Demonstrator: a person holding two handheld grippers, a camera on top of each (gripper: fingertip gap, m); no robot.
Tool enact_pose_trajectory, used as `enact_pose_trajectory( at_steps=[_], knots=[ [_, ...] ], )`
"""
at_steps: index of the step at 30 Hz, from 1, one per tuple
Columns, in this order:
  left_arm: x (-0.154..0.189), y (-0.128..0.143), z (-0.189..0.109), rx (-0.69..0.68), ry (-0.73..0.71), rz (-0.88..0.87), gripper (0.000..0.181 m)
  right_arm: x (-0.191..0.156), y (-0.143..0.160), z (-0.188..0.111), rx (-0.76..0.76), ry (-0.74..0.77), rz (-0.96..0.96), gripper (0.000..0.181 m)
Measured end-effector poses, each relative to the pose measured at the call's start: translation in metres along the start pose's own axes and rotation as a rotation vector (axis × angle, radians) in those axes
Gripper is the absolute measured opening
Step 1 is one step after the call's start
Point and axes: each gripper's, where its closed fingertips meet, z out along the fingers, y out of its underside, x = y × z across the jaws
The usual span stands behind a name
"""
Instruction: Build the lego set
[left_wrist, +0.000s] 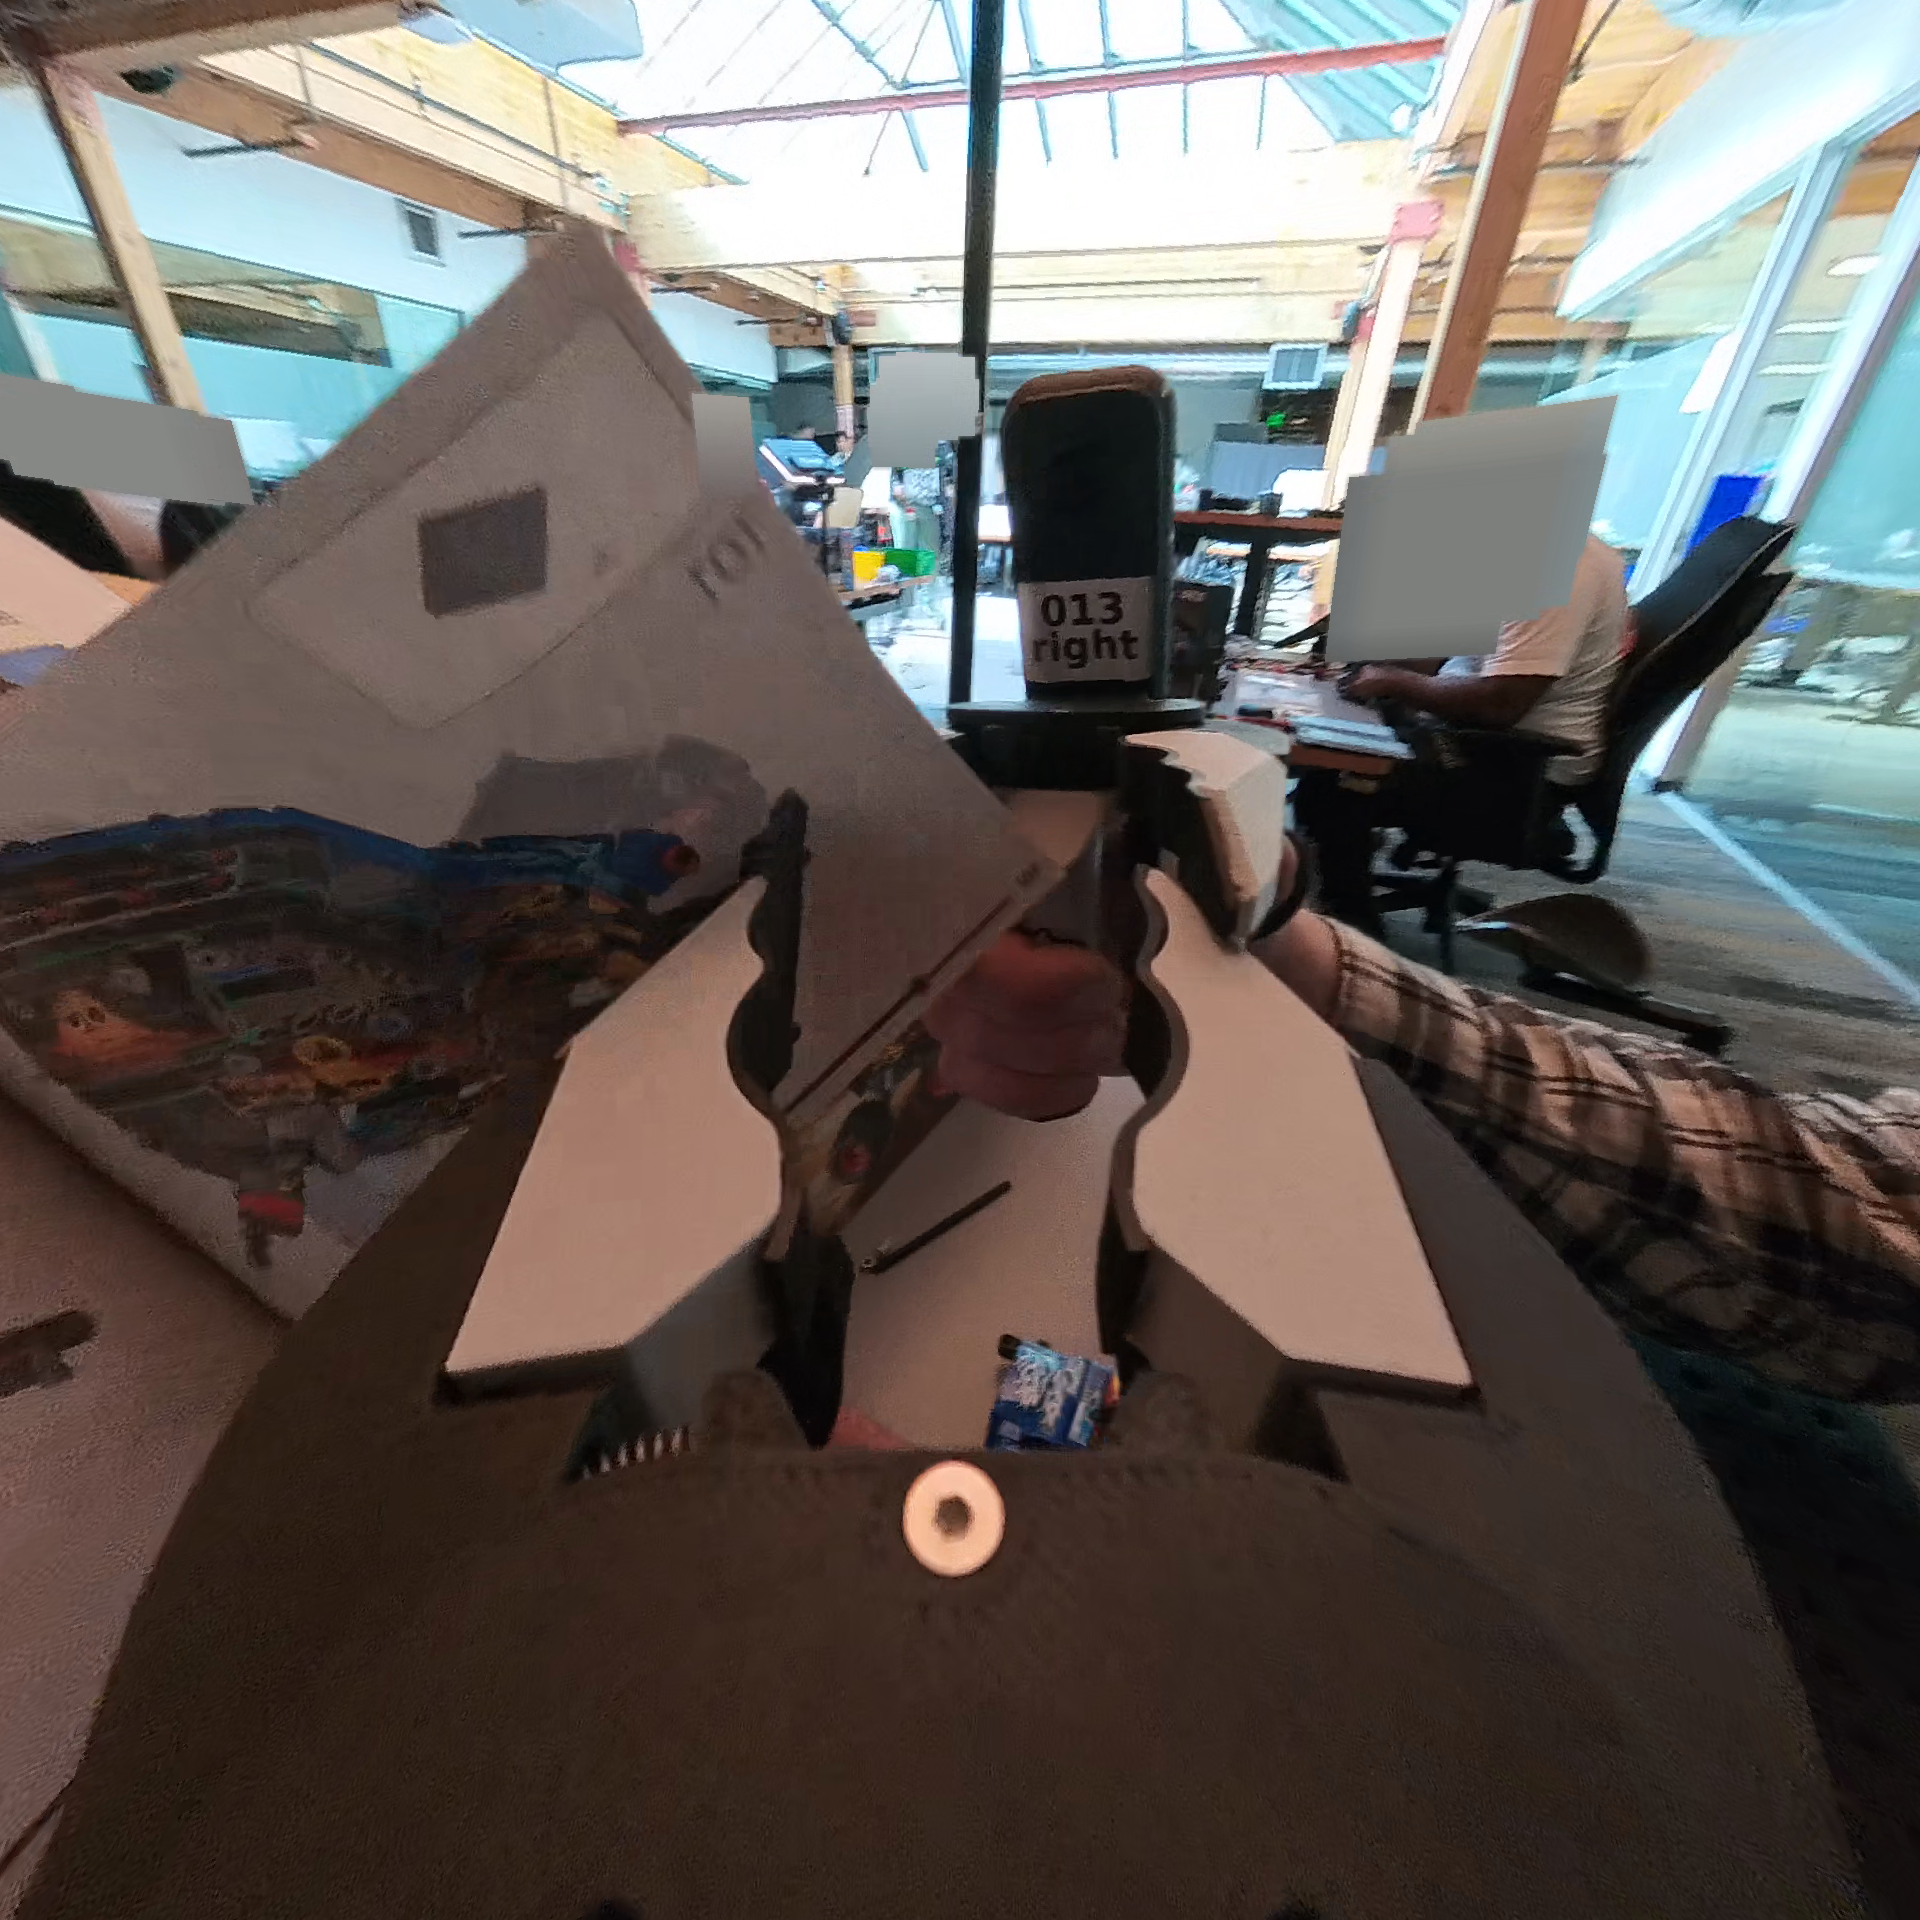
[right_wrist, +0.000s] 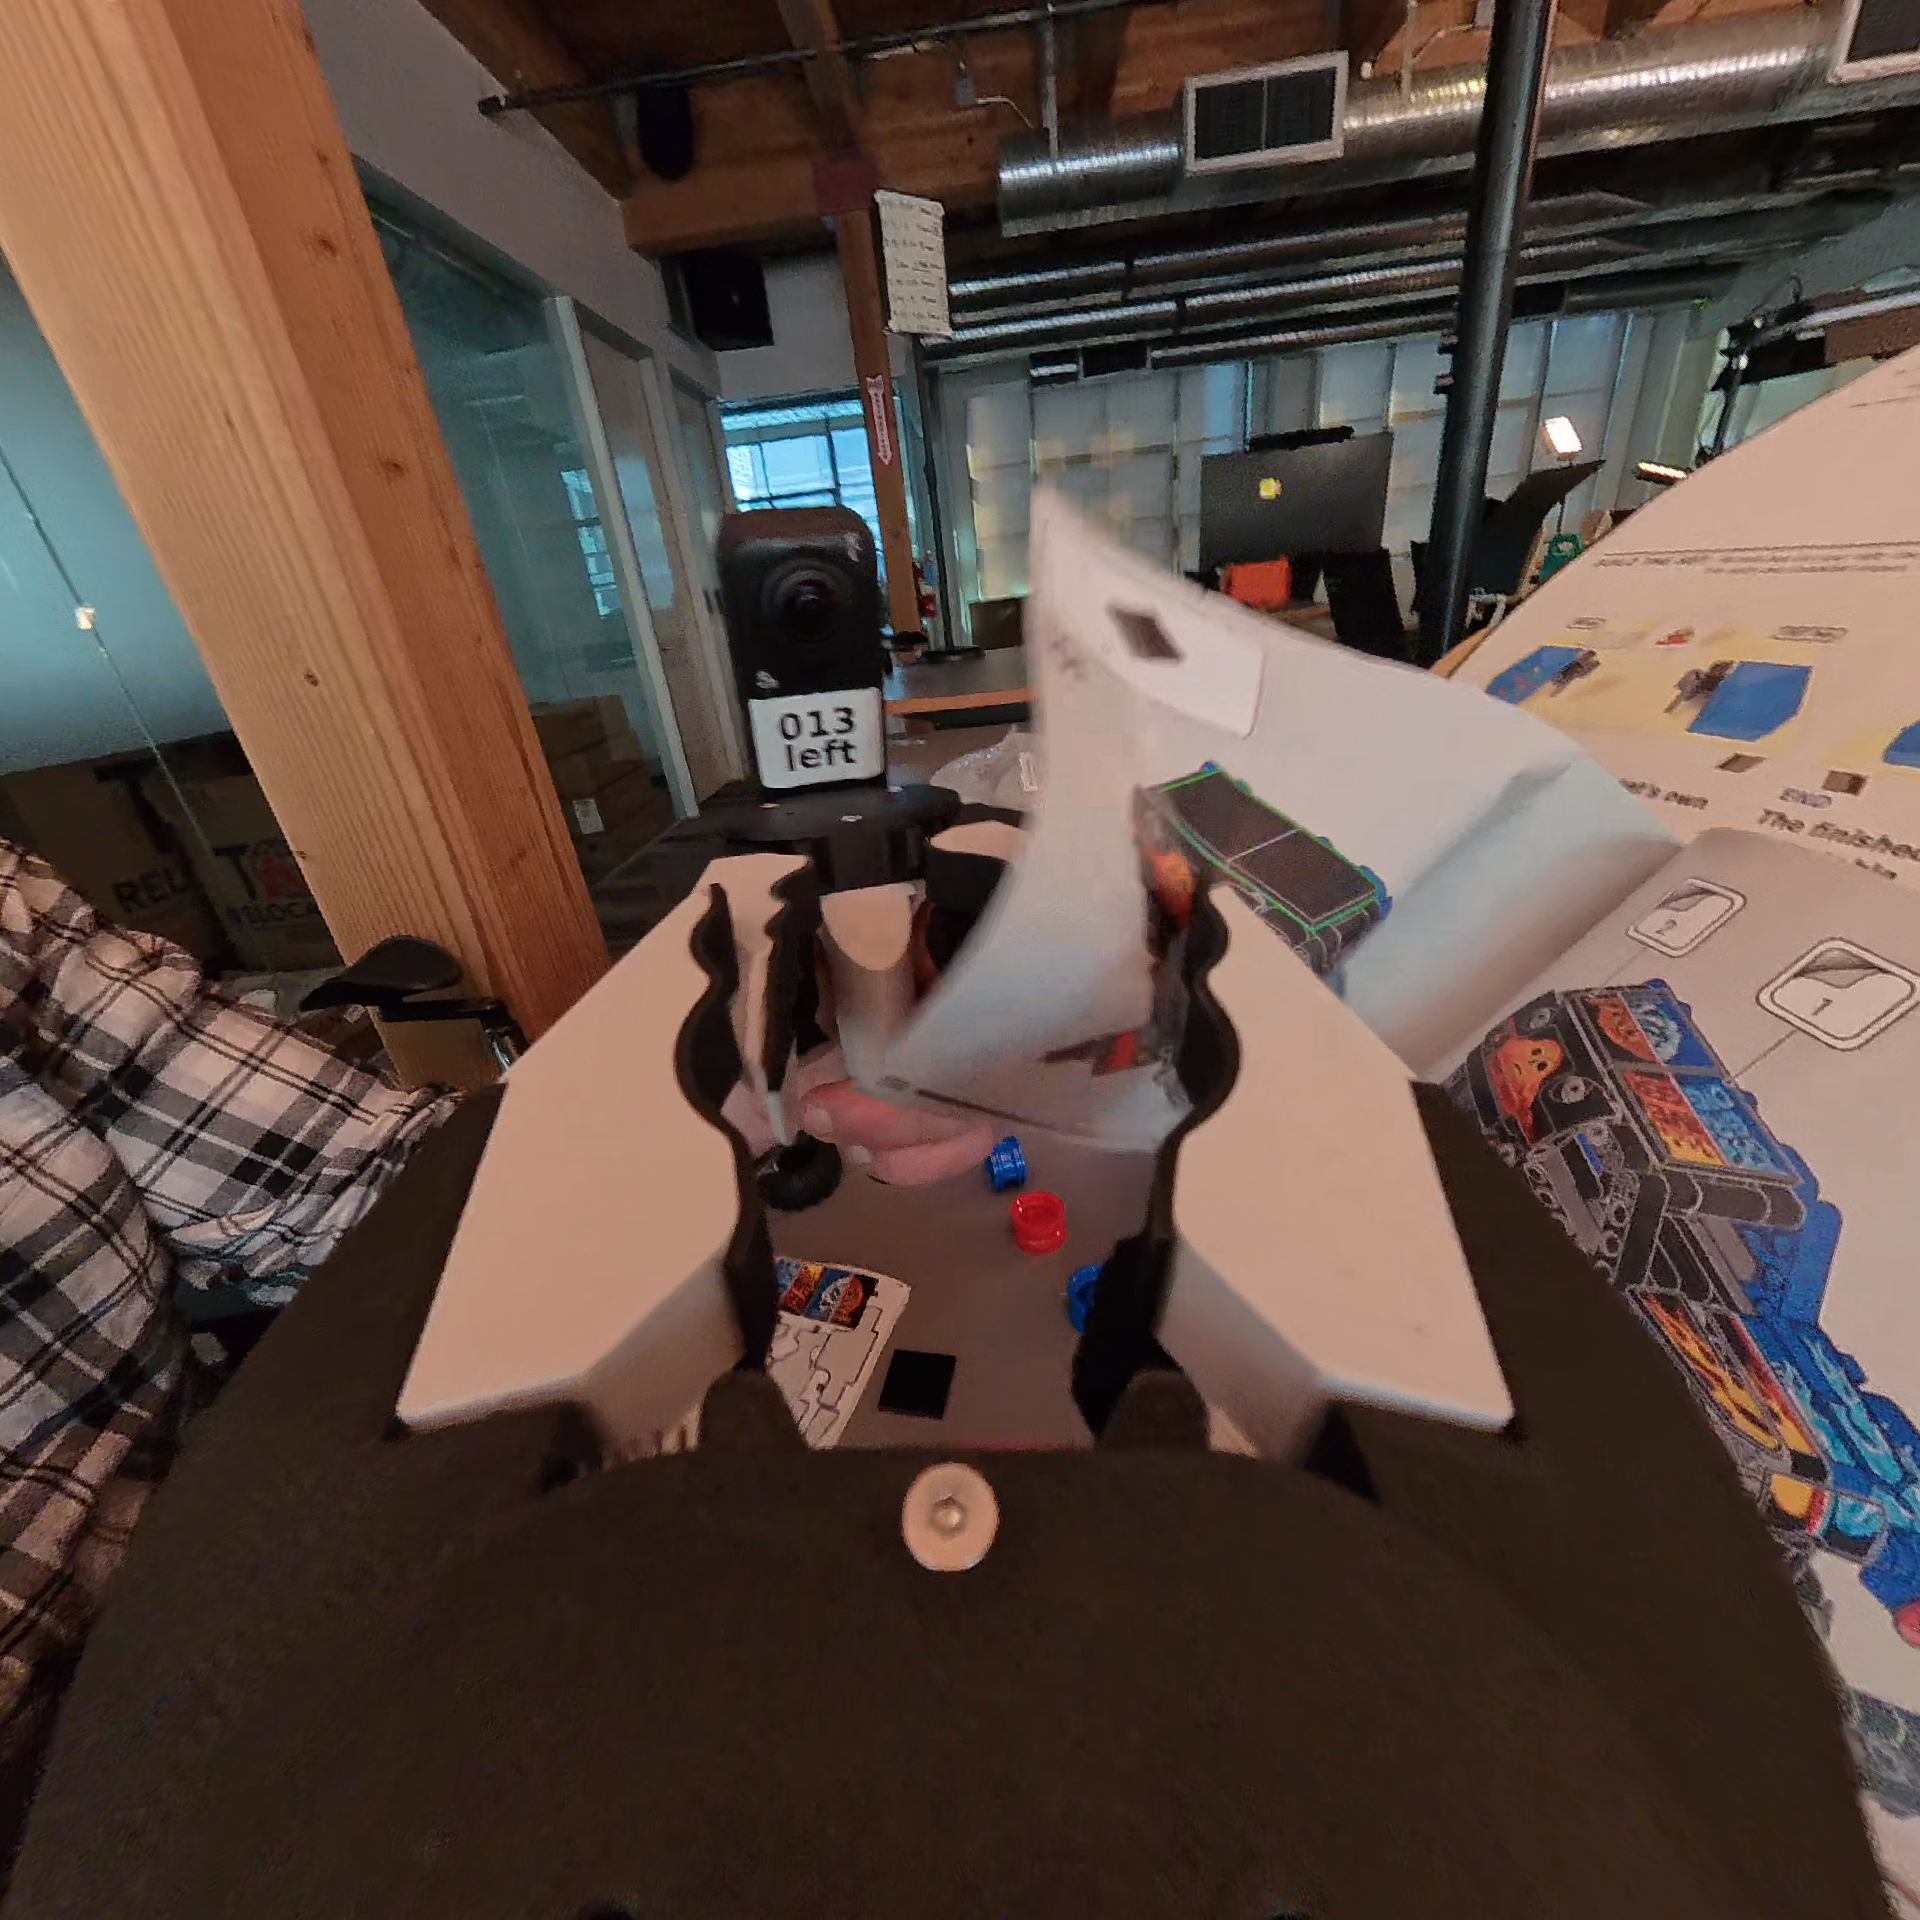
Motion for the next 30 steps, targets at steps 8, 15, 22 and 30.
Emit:
enact_pose_trajectory(
  at_steps=[8, 15, 22, 30],
  knots=[
    [-0.017, -0.009, -0.018, 0.071, -0.016, -0.060, 0.049, 0.006, -0.004, 0.000, 0.101, -0.039, 0.032, 0.054],
    [-0.014, -0.007, -0.020, 0.168, 0.148, -0.213, 0.042, 0.007, -0.001, 0.003, 0.101, -0.065, 0.062, 0.051],
    [-0.011, -0.012, -0.031, 0.310, 0.319, -0.345, 0.058, 0.008, 0.000, -0.001, 0.178, -0.142, 0.162, 0.050],
    [-0.023, -0.007, -0.027, 0.342, 0.283, -0.392, 0.038, 0.022, 0.007, -0.004, 0.154, -0.029, 0.100, 0.033]
  ],
)
